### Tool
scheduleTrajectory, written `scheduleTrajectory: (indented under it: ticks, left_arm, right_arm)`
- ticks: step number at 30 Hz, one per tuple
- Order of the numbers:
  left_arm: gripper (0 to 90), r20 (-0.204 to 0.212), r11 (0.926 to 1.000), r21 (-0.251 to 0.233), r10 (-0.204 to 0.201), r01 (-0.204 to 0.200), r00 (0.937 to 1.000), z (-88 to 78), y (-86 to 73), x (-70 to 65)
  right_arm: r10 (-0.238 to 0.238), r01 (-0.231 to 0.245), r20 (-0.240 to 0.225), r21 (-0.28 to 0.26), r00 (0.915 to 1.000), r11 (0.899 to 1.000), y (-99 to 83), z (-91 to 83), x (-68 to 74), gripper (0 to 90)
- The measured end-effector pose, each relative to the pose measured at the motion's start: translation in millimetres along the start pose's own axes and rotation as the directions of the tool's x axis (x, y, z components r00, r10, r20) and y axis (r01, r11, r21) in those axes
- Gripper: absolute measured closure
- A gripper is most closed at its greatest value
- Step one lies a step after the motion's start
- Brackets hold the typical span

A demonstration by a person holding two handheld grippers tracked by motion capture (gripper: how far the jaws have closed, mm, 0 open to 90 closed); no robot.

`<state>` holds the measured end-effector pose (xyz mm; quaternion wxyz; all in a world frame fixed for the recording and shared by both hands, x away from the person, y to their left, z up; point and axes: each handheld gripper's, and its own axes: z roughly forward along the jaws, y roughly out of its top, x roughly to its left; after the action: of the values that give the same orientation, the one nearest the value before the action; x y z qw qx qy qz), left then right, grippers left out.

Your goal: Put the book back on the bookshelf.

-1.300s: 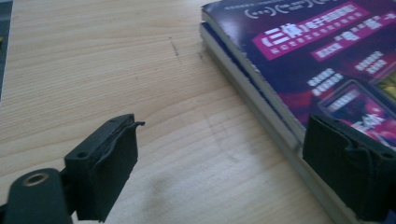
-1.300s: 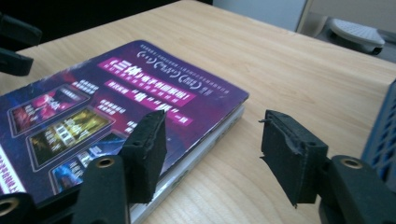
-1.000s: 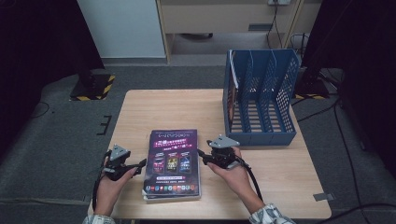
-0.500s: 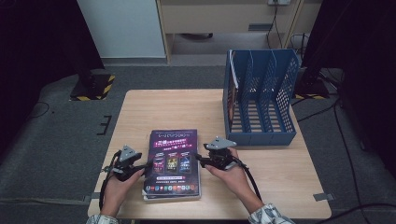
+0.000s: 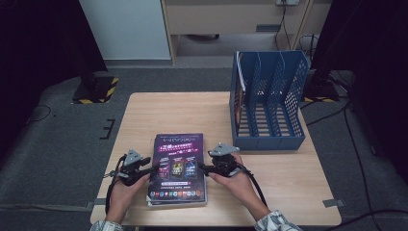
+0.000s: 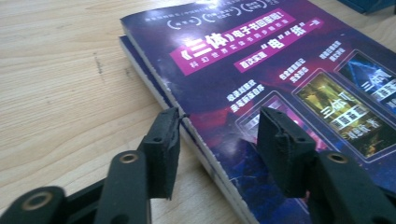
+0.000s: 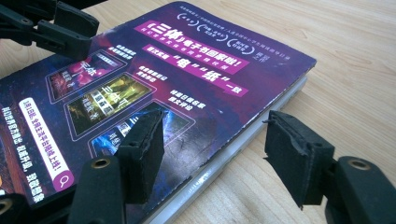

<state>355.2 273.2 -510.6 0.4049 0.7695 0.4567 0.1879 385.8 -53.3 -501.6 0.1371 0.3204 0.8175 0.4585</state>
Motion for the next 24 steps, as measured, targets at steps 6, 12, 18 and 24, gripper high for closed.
scheduleTrajectory:
  ticks: [6,12,18,24]
  left_arm:
    - [53.8,0.009,0.9999,-0.007,0.009,-0.009,0.9999,0.9,-0.1,-2.3]
    - [54.0,0.009,0.9999,-0.009,0.011,-0.011,0.9999,1.0,-0.3,-2.4]
    - [54.2,0.024,0.9984,-0.007,0.056,-0.056,0.9981,5.9,2.5,-12.1]
    - [53.9,0.022,0.9981,-0.006,0.061,-0.061,0.9979,6.9,2.9,-14.0]
  right_arm:
    - [0.001,-0.001,-0.009,0.01,1.0,1.0,-0.7,1.6,0.6,36.8]
    - [0.004,-0.003,-0.021,0.022,0.9998,1.0,-1.6,3.3,1.0,35.2]
    - [0.01,-0.009,-0.032,0.038,0.9994,0.999,-2.7,5.7,1.6,31.5]
    - [0.05,-0.046,-0.045,0.067,0.9977,0.997,-4.3,8.6,-1.1,23.3]
